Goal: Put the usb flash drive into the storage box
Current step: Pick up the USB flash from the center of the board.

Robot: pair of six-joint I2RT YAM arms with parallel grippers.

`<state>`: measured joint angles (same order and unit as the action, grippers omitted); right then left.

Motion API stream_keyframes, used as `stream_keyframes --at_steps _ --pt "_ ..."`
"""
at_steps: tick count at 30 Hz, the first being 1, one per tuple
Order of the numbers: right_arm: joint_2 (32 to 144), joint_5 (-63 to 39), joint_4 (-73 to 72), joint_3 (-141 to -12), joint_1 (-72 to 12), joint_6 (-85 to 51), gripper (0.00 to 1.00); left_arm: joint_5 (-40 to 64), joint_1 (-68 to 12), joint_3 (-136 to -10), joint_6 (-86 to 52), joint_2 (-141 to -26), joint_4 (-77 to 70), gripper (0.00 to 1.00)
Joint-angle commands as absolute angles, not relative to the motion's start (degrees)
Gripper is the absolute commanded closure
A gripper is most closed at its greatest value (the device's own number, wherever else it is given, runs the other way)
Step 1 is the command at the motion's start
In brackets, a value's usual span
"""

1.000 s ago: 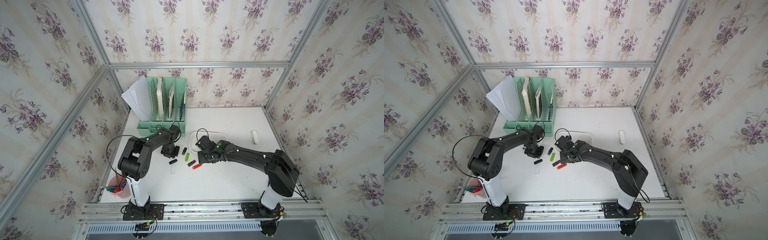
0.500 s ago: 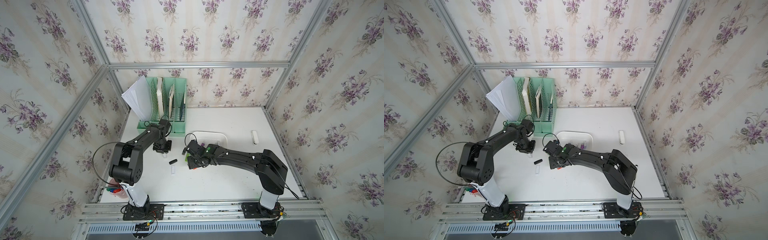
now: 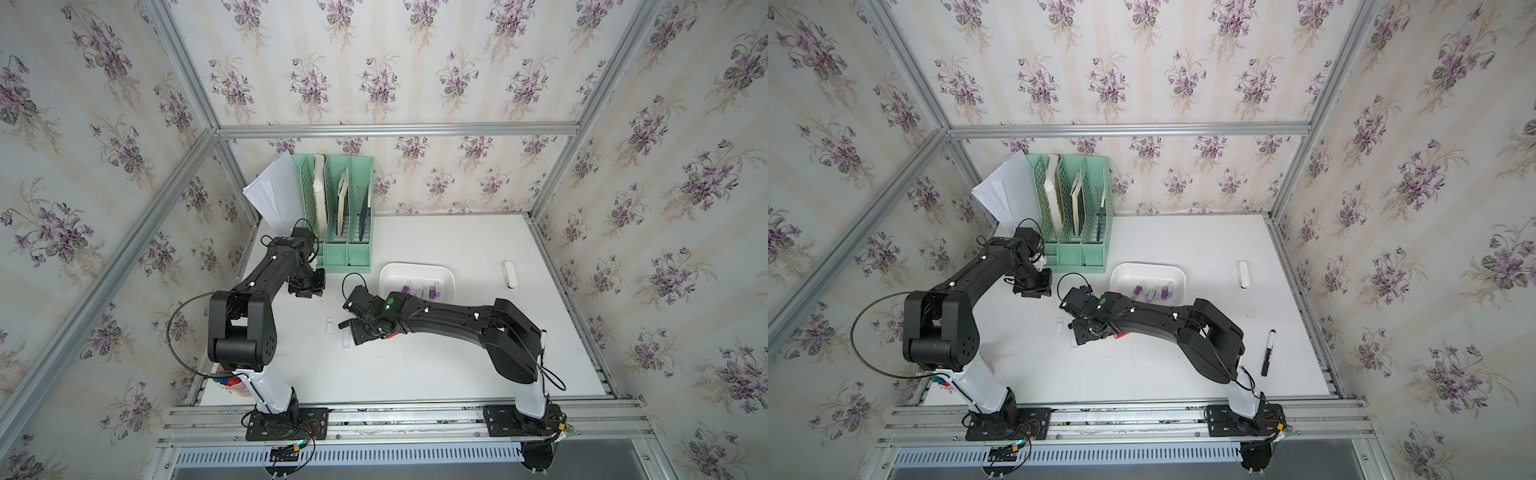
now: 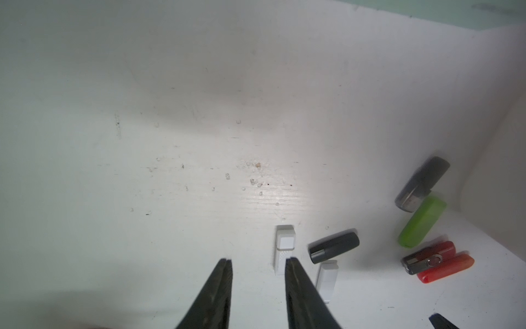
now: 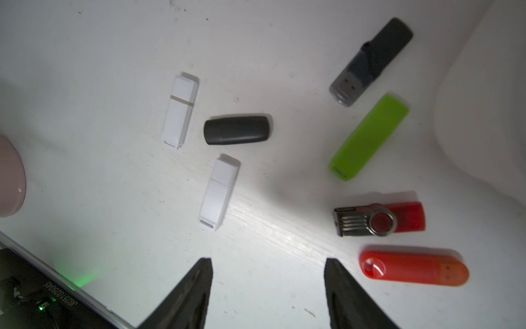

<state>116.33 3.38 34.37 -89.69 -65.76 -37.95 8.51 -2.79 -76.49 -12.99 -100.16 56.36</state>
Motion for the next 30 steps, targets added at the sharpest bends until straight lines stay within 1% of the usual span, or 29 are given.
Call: stream_keyframes --at_steps 1,5,6,8,9,14,27,30 --pt "118.54 1.72 35.78 -93.06 -66.41 -36.94 0.34 9.37 -2.39 -75.73 -13.45 -99.64 57.09 0.56" --pt "122.39 0.37 36.7 -97.08 -67.43 -37.13 0.35 9.2 -1.47 -74.57 -14.24 -99.24 56.95 0.46" --pt "123.51 0.14 37.12 -97.91 -67.66 -37.26 0.36 9.52 -1.05 -74.22 -14.43 -99.08 56.82 0.45" --pt "125.07 -0.38 37.11 -98.74 -68.07 -37.42 0.37 10.36 -0.16 -73.67 -14.83 -98.71 56.65 0.4" --pt "125.66 -0.58 37.1 -99.1 -68.19 -37.44 0.37 10.89 0.28 -73.33 -14.94 -98.41 56.45 0.39" --pt "128.37 0.85 38.72 -101.26 -68.56 -37.99 0.38 12.46 2.19 -72.71 -14.52 -97.7 56.16 0.37" --pt "133.96 8.68 43.37 -107.77 -69.56 -38.96 0.41 12.99 2.81 -71.3 -13.76 -97.01 55.65 0.38" --pt "134.46 9.05 44.38 -108.5 -69.61 -38.97 0.44 13.08 2.86 -71.05 -13.8 -96.95 55.61 0.38"
